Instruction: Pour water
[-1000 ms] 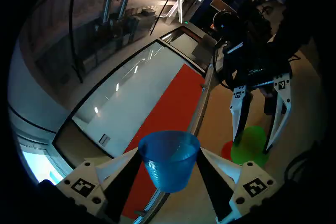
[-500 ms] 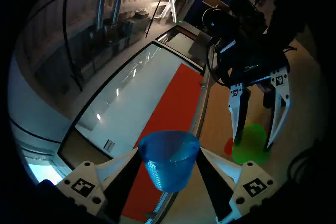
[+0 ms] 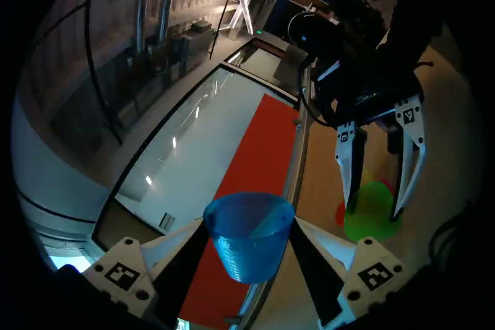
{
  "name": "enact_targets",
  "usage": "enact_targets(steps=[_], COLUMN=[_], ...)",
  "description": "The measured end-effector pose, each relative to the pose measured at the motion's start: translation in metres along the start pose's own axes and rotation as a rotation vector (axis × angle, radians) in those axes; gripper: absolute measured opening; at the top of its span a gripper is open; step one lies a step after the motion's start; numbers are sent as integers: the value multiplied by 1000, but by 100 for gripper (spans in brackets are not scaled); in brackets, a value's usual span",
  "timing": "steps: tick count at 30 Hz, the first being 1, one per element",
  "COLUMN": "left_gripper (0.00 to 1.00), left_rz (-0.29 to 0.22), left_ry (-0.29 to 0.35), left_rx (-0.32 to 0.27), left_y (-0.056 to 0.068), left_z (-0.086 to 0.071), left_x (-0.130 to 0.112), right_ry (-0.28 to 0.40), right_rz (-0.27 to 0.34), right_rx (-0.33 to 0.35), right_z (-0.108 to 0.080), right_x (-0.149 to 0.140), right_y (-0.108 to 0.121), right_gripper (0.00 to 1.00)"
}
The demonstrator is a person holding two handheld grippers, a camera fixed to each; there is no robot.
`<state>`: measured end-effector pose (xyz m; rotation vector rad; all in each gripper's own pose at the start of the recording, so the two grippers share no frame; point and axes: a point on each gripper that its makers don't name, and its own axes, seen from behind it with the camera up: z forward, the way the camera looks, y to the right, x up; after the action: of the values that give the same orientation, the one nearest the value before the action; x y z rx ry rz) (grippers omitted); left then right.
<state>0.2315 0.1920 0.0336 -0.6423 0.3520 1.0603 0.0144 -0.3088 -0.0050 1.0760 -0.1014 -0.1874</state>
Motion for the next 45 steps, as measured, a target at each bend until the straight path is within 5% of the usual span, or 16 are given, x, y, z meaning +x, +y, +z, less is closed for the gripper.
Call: enact_targets(steps=[45], left_gripper=[86], left_rz=[115], left_ry=[1], left_rx=[16], left_y=[-5], left_z=[1], left_x=[8], right_ry=[0], right_rz=[-12], right_rx=[-4], right_z=[-2], right_x=[2], right_y=[3], right_gripper=[92])
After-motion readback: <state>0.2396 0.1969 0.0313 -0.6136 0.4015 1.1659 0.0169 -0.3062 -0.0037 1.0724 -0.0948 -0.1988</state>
